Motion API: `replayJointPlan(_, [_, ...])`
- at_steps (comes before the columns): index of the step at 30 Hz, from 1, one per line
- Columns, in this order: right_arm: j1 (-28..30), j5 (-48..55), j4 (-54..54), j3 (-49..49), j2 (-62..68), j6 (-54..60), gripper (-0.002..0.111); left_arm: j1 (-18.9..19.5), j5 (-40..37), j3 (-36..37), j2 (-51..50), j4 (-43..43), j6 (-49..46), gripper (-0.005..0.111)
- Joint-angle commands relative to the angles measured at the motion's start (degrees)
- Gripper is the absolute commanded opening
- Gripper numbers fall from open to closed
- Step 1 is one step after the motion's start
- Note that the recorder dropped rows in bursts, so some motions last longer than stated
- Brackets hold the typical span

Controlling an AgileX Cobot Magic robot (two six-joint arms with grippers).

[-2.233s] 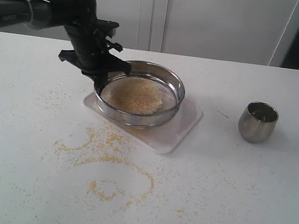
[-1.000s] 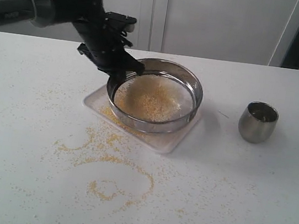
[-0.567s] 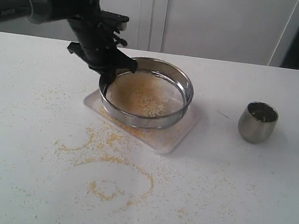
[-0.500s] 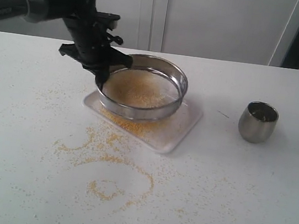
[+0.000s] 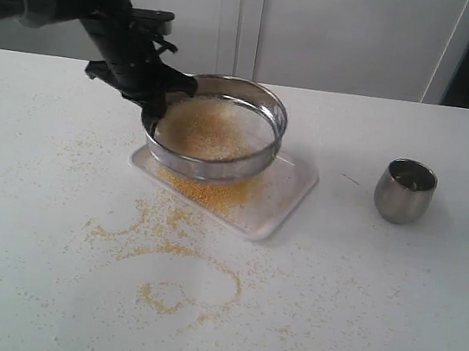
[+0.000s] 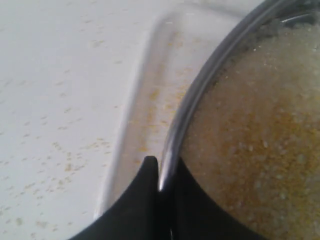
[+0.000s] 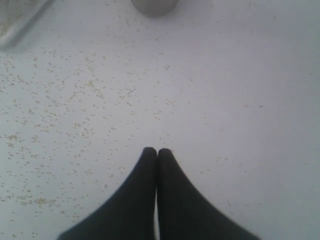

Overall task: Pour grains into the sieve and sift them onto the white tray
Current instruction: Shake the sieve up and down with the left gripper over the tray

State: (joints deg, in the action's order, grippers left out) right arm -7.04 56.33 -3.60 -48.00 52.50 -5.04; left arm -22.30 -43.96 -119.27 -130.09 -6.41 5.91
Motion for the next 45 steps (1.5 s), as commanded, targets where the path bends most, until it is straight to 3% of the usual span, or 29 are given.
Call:
replayJointPlan(1, [0.08,-0.37,-0.32,0.13,-0.36,0.26,0.0,-4.41,-1.13,-0.84,1.57,19.47,16.05,0.0])
replayJointPlan(3, [0.08,-0.37,-0.32,0.13,-0.36,0.26,0.0,-2.27,-2.7,-0.84,2.11,19.24,28.52,0.0])
replayJointPlan(4, [0.08,-0.37,-0.32,0.13,-0.36,0.26,0.0,-1.88,-1.23,-0.84,2.11,11.57,24.86,0.0])
replayJointPlan(6, [0.08,-0.37,-0.32,0.13,-0.36,0.26,0.0,-3.29,0.98,-0.73,1.5,-8.2,4.7,0.0])
replayJointPlan(7, [0.08,-0.37,-0.32,0.13,-0.36,0.26,0.0,-4.75,0.98,-0.73,0.94,-13.39,-3.57,0.0])
replayJointPlan(9, [0.08,-0.26,-0.32,0.13,-0.36,0.26,0.0,-7.0,1.12,-0.73,0.72,-7.18,-5.55,0.0])
replayJointPlan(12, [0.08,-0.26,-0.32,0.13,-0.36,0.26,0.0,-4.55,-1.46,-0.85,1.59,17.92,17.1,0.0])
replayJointPlan(13, [0.08,-0.26,-0.32,0.13,-0.36,0.26,0.0,-2.59,-3.98,-0.85,2.1,20.69,24.63,0.0])
replayJointPlan(14, [0.08,-0.26,-0.32,0.13,-0.36,0.26,0.0,-1.03,-4.93,-0.85,2.52,16.47,26.32,0.0])
replayJointPlan(15, [0.08,-0.26,-0.32,0.13,-0.36,0.26,0.0,0.17,-4.64,-0.7,2.76,7.85,20.93,0.0])
replayJointPlan(18, [0.08,-0.65,-0.32,0.13,-0.36,0.26,0.0,-2.08,-2.57,-0.7,2.1,-12.96,-2.46,0.0])
replayJointPlan(20, [0.08,-0.65,-0.32,0.13,-0.36,0.26,0.0,-4.92,-1.88,-0.7,2.06,-7.71,-2.38,0.0])
replayJointPlan(21, [0.08,-0.81,-0.32,0.13,-0.36,0.26,0.0,-5.78,-2.28,-0.7,2.17,-0.31,0.04,0.0])
replayJointPlan(23, [0.08,-0.81,-0.32,0.13,-0.36,0.26,0.0,-4.67,-4.66,-0.82,2.84,15.99,10.3,0.0])
replayJointPlan(24, [0.08,-0.81,-0.32,0.13,-0.36,0.26,0.0,-3.07,-5.91,-0.82,3.39,19.12,16.14,0.0])
replayJointPlan(26, [0.08,-0.81,-0.32,0.13,-0.36,0.26,0.0,0.27,-5.9,-0.82,3.8,8.68,16.23,0.0])
replayJointPlan(29, [0.08,-0.81,-0.32,0.13,-0.36,0.26,0.0,-1.56,-2.4,-0.31,2.5,-13.71,-3.52,0.0])
replayJointPlan(30, [0.08,-0.81,-0.32,0.13,-0.36,0.26,0.0,-3.23,-1.64,-0.31,1.72,-13.67,-5.91,0.0])
replayJointPlan(32, [0.08,-0.81,-0.32,0.13,-0.36,0.26,0.0,-6.33,-0.93,-0.31,1.2,-2.35,-0.68,0.0])
replayJointPlan(35, [0.08,-0.81,-0.32,0.13,-0.36,0.26,0.0,-5.0,-2.33,-0.77,2.1,15.11,14.09,0.0])
replayJointPlan(36, [0.08,-0.81,-0.32,0.13,-0.36,0.26,0.0,-3.83,-2.29,-0.92,2.58,15.33,18.39,0.0])
replayJointPlan(38, [0.08,-1.01,-0.32,0.13,-0.36,0.26,0.0,-1.83,-0.6,-0.92,3.15,5.24,17.3,0.0])
replayJointPlan(39, [0.08,-1.01,-0.32,0.13,-0.36,0.26,0.0,-1.83,0.39,-0.63,3.02,-0.22,12.62,0.0])
replayJointPlan(40, [0.08,-1.01,-0.32,0.13,-0.36,0.26,0.0,-4.11,0.27,-0.38,1.61,-9.6,-1.53,0.0])
replayJointPlan(41, [0.08,-1.14,-0.32,0.13,-0.36,0.26,0.0,-5.35,-0.55,-0.48,1.5,-9.11,-4.11,0.0])
replayJointPlan(42, [0.08,-1.14,-0.32,0.13,-0.36,0.26,0.0,-5.81,-0.56,-0.85,2.16,1.65,-0.13,0.0])
replayJointPlan(43, [0.08,-1.04,-0.32,0.13,-0.36,0.26,0.0,-5.1,-0.56,-1.31,2.65,8.69,7.1,0.0])
replayJointPlan(44, [0.08,-1.15,-0.32,0.13,-0.36,0.26,0.0,-2.09,-0.26,-1.6,4.14,13.81,21.24,0.0])
replayJointPlan(45, [0.08,-1.15,-0.32,0.13,-0.36,0.26,0.0,-1.07,0.29,-1.6,4.4,11.24,21.41,0.0])
